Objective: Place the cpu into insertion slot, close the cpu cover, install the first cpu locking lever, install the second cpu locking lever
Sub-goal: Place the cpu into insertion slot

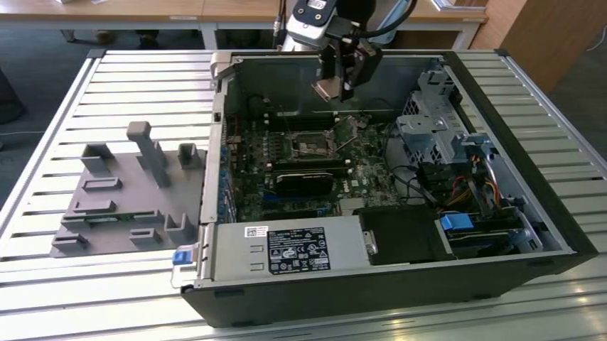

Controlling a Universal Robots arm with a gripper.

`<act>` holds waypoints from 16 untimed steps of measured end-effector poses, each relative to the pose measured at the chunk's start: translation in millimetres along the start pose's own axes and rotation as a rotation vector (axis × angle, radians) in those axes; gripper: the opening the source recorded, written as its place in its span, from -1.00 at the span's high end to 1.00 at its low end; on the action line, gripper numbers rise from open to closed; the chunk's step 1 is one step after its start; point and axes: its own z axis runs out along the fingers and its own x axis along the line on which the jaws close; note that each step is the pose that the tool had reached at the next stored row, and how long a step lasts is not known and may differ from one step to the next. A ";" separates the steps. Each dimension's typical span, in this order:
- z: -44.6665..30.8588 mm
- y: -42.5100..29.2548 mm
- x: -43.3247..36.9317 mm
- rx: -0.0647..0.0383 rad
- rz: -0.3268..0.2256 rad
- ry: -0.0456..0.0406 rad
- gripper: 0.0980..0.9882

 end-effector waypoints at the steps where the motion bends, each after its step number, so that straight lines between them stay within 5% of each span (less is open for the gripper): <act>1: 0.1 0.0 0.0 0.000 0.006 -0.0005 0.00; 16: 2.0 -0.2 0.0 -0.002 0.124 -0.0104 0.00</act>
